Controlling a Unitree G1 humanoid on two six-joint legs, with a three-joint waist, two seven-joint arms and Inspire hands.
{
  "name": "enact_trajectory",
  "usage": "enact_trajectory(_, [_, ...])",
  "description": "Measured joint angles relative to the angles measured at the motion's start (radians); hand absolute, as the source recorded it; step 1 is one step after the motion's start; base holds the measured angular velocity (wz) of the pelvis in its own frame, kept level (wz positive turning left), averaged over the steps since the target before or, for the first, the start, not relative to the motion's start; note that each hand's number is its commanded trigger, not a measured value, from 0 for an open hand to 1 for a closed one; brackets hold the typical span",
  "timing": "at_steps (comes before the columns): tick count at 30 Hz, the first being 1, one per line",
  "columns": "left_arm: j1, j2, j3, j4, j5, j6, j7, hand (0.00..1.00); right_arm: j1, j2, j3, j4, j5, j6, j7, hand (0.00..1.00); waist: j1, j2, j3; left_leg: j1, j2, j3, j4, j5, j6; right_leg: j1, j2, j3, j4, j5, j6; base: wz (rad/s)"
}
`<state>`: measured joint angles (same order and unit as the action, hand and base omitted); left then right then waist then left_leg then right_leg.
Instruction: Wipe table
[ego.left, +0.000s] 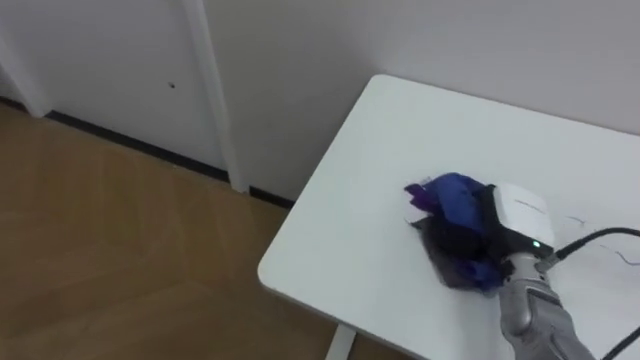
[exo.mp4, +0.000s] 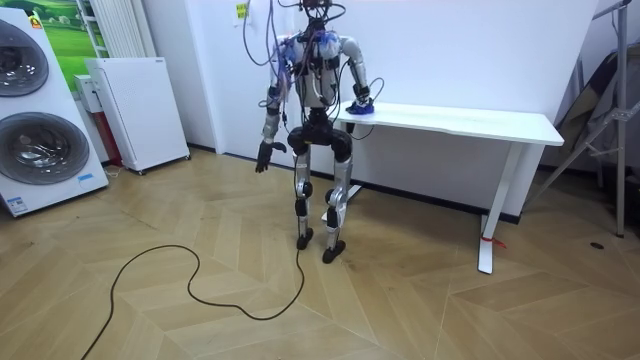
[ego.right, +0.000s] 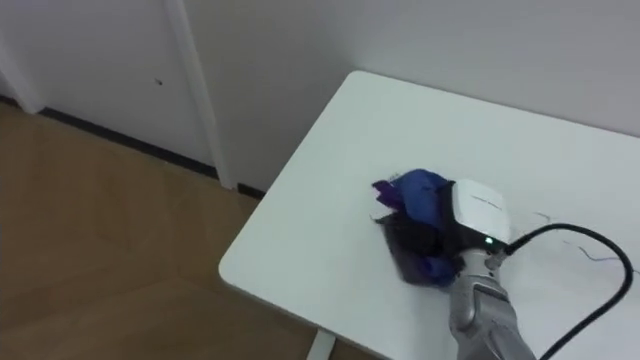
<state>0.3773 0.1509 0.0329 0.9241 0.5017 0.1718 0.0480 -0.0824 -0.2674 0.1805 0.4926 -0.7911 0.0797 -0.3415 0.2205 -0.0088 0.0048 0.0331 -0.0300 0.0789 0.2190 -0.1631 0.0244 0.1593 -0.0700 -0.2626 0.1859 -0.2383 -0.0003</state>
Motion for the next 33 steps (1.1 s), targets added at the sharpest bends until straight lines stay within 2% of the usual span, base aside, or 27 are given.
enact_trajectory(3, [0.027,0.001,0.003,-0.018,0.0,0.002,0.0,0.0,0.007,-0.006,-0.005,0.038,0.032,-0.045,-0.024,1.0,-0.024,-0.006,-0.0002,0.014,-0.003,-0.001,-0.014,-0.001,0.002,0.011,-0.003,-0.001,0.0,-0.003,0.005,0.09])
enact_trajectory(5, [0.029,0.012,0.004,-0.018,0.001,0.001,0.001,0.0,0.03,-0.007,-0.01,0.094,0.076,-0.099,-0.075,1.0,-0.057,-0.013,-0.002,0.032,-0.01,0.001,-0.015,-0.002,0.003,0.034,-0.016,-0.004,0.0,-0.004,0.008,0.22])
enact_trajectory(6, [0.029,0.015,0.006,-0.018,0.005,-0.001,0.001,0.0,0.041,-0.007,-0.019,0.108,0.078,-0.112,-0.09,1.0,-0.067,-0.016,-0.0038,0.034,-0.014,0.003,-0.014,-0.002,0.004,0.038,-0.019,-0.004,0.0,-0.006,0.012,0.36])
enact_trajectory(7, [0.022,0.019,0.008,-0.019,0.023,-0.005,0.001,0.0,0.065,-0.009,-0.05,0.125,0.075,-0.137,-0.119,1.0,-0.09,-0.021,-0.0035,0.041,-0.015,0.012,-0.013,-0.008,0.014,0.05,-0.021,-0.005,0.0,-0.008,0.014,0.34])
enact_trajectory(8, [0.013,0.022,0.017,-0.018,0.033,-0.011,0.001,0.0,0.094,-0.01,-0.089,0.138,0.08,-0.15,-0.145,1.0,-0.101,-0.02,-0.0076,0.051,-0.016,0.035,-0.014,-0.014,0.023,0.054,-0.028,0.003,0.014,-0.015,0.026,0.27])
enact_trajectory(9, [0.01,0.023,0.027,-0.015,0.041,-0.015,0.001,0.0,0.105,-0.011,-0.108,0.149,0.08,-0.156,-0.16,1.0,-0.106,-0.025,-0.0063,0.057,-0.016,0.045,-0.014,-0.017,0.027,0.053,-0.032,0.007,0.026,-0.019,0.033,-0.05])
enact_trajectory(11, [0.007,0.028,0.069,-0.001,0.06,-0.029,0.009,0.0,0.153,-0.024,-0.172,0.193,0.092,-0.167,-0.217,1.0,-0.107,-0.015,-0.0175,0.078,-0.007,0.085,-0.003,-0.042,0.04,0.045,-0.04,0.009,0.075,-0.022,0.039,-0.34])
enact_trajectory(12, [0.004,0.029,0.086,-0.002,0.062,-0.029,0.009,0.0,0.163,-0.032,-0.183,0.2,0.092,-0.167,-0.227,1.0,-0.107,-0.013,-0.0182,0.079,-0.004,0.095,0.007,-0.051,0.043,0.04,-0.042,0.008,0.092,-0.025,0.045,-0.53])
enact_trajectory(13, [0.002,0.032,0.115,-0.001,0.059,-0.029,0.013,0.0,0.178,-0.047,-0.198,0.213,0.091,-0.166,-0.238,1.0,-0.103,-0.003,-0.0223,0.077,0.005,0.115,0.029,-0.073,0.048,0.021,-0.05,0.007,0.134,-0.031,0.055,-0.57])
enact_trajectory(15, [0.003,0.04,0.128,-0.001,0.037,-0.028,0.02,0.0,0.181,-0.058,-0.205,0.246,0.11,-0.16,-0.25,1.0,-0.104,0.007,-0.0265,0.072,0.017,0.138,0.068,-0.098,0.058,-0.002,-0.067,-0.033,0.198,-0.034,0.061,-0.51])
enact_trajectory(16, [-0.006,0.048,0.116,-0.002,0.008,-0.03,0.022,0.0,0.173,-0.06,-0.201,0.254,0.127,-0.14,-0.247,1.0,-0.103,0.012,-0.0262,0.063,0.027,0.146,0.096,-0.113,0.066,-0.024,-0.081,-0.061,0.243,-0.036,0.071,-0.5])
enact_trajectory(18, [-0.03,0.049,0.092,0.006,-0.02,-0.033,0.027,0.0,0.126,-0.058,-0.189,0.278,0.131,-0.112,-0.244,1.0,-0.08,0.029,-0.0258,0.044,0.047,0.185,0.133,-0.135,0.073,-0.082,-0.128,-0.068,0.317,-0.034,0.079,-0.61])
enact_trajectory(20, [-0.089,0.052,0.078,0.047,-0.018,-0.065,0.03,0.0,0.055,-0.033,-0.158,0.299,0.131,-0.033,-0.24,1.0,-0.033,0.049,-0.0222,0.032,0.084,0.235,0.164,-0.15,0.069,-0.16,-0.214,-0.058,0.384,-0.035,0.079,-0.7])
enact_trajectory(21, [-0.11,0.057,0.074,0.067,-0.019,-0.07,0.033,0.0,0.038,-0.024,-0.149,0.302,0.13,-0.015,-0.232,1.0,-0.019,0.049,-0.021,0.027,0.095,0.244,0.169,-0.151,0.066,-0.174,-0.23,-0.055,0.385,-0.034,0.081,-0.65])
enact_trajectory(22, [-0.152,0.073,0.059,0.116,-0.019,-0.078,0.037,0.0,-0.002,-0.003,-0.118,0.302,0.119,0.014,-0.212,1.0,0.01,0.047,-0.0128,0.006,0.115,0.247,0.191,-0.158,0.055,-0.197,-0.257,-0.048,0.38,-0.026,0.091,-0.59])
enact_trajectory(23, [-0.185,0.085,0.044,0.145,-0.019,-0.08,0.037,0.0,-0.048,0.024,-0.079,0.283,0.099,0.034,-0.179,1.0,0.035,0.039,-0.009,-0.027,0.134,0.241,0.219,-0.164,0.047,-0.223,-0.276,-0.031,0.356,-0.007,0.096,-0.6])
enact_trajectory(24, [-0.206,0.089,0.039,0.148,-0.018,-0.081,0.034,0.0,-0.078,0.033,-0.056,0.274,0.087,0.037,-0.158,1.0,0.049,0.035,-0.0049,-0.046,0.142,0.226,0.236,-0.169,0.043,-0.241,-0.281,-0.021,0.339,0.005,0.099,-0.55])
enact_trajectory(25, [-0.221,0.095,0.036,0.147,-0.018,-0.082,0.031,0.0,-0.135,0.062,-0.012,0.266,0.07,0.04,-0.125,1.0,0.07,0.027,0.0035,-0.082,0.143,0.169,0.266,-0.176,0.033,-0.246,-0.284,-0.011,0.294,0.026,0.106,-0.31])
enact_trajectory(26, [-0.24,0.1,0.033,0.147,-0.018,-0.082,0.028,0.0,-0.176,0.09,0.018,0.242,0.056,0.039,-0.094,1.0,0.09,0.019,0.0085,-0.12,0.143,0.105,0.292,-0.178,0.028,-0.244,-0.283,-0.013,0.249,0.049,0.11,-0.12])
enact_trajectory(27, [-0.25,0.102,0.025,0.147,-0.019,-0.082,0.027,0.0,-0.195,0.096,0.033,0.233,0.045,0.035,-0.085,1.0,0.091,0.015,0.0113,-0.139,0.143,0.072,0.304,-0.179,0.022,-0.243,-0.281,-0.014,0.234,0.06,0.112,0.35])
enact_trajectory(28, [-0.267,0.11,-0.001,0.145,-0.018,-0.081,0.026,0.0,-0.23,0.1,0.048,0.237,0.041,0.006,-0.073,1.0,0.092,0.008,0.0162,-0.175,0.142,0.009,0.323,-0.178,0.005,-0.235,-0.28,-0.02,0.209,0.08,0.118,0.79])
enact_trajectory(29, [-0.272,0.112,-0.022,0.143,-0.017,-0.077,0.025,0.0,-0.243,0.096,0.048,0.238,0.044,-0.012,-0.064,1.0,0.091,0.004,0.0167,-0.197,0.143,-0.039,0.334,-0.174,-0.012,-0.216,-0.286,-0.039,0.188,0.101,0.12,0.94])
enact_trajectory(30, [-0.274,0.113,-0.028,0.137,-0.018,-0.073,0.025,0.0,-0.244,0.095,0.048,0.241,0.045,-0.015,-0.06,1.0,0.091,0.0,0.0165,-0.198,0.144,-0.053,0.334,-0.172,-0.02,-0.206,-0.296,-0.05,0.181,0.108,0.12,0.88])
enact_trajectory(31, [-0.253,0.113,-0.036,0.133,-0.018,-0.066,0.026,0.0,-0.241,0.096,0.048,0.251,0.044,-0.022,-0.059,1.0,0.095,-0.003,0.0157,-0.191,0.153,-0.061,0.334,-0.176,-0.04,-0.199,-0.307,-0.066,0.175,0.117,0.12,0.51])
enact_trajectory(32, [-0.223,0.115,-0.034,0.133,-0.019,-0.06,0.026,0.0,-0.231,0.095,0.045,0.251,0.041,-0.047,-0.061,1.0,0.093,-0.009,0.0163,-0.176,0.168,-0.057,0.331,-0.178,-0.067,-0.202,-0.311,-0.079,0.175,0.122,0.117,0.39])
enact_trajectory(33, [-0.208,0.118,-0.032,0.13,-0.019,-0.057,0.026,0.0,-0.219,0.094,0.041,0.252,0.037,-0.061,-0.062,1.0,0.086,-0.014,0.0149,-0.169,0.177,-0.052,0.328,-0.177,-0.082,-0.203,-0.311,-0.089,0.176,0.123,0.116,0.36])
